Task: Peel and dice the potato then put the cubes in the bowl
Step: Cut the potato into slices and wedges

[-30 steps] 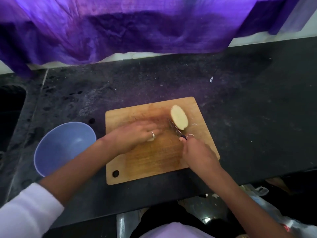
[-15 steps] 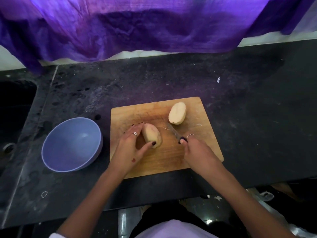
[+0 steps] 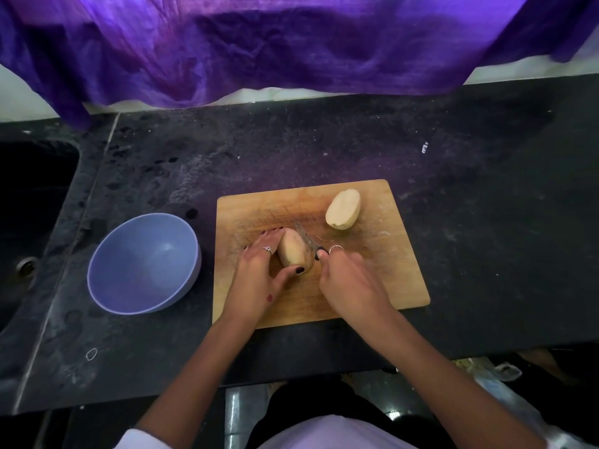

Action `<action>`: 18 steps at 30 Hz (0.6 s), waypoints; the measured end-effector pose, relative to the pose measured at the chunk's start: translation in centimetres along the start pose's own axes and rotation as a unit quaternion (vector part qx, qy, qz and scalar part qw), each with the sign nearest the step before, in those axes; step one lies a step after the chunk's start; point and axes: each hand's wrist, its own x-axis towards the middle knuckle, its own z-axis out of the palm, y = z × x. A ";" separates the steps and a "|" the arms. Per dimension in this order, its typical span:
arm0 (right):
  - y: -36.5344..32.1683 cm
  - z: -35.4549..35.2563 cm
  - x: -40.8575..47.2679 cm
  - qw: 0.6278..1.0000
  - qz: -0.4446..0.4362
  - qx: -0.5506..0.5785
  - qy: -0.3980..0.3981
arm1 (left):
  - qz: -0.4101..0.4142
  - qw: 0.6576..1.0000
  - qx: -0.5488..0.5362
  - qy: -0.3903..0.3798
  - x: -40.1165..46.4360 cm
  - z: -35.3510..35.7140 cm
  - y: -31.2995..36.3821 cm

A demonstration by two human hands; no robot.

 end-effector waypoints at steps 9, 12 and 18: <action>-0.4 0.1 0.9 1.000 -0.004 -0.021 -0.022 | -0.006 0.999 -0.029 0.020 0.4 0.2 -0.2; -0.7 0.3 1.1 0.999 -0.008 -0.039 -0.025 | -0.006 0.999 -0.040 0.026 0.4 0.2 -0.2; -1.0 1.4 2.4 0.998 -0.010 -0.034 -0.045 | 0.003 0.999 -0.045 0.022 0.1 0.7 -0.5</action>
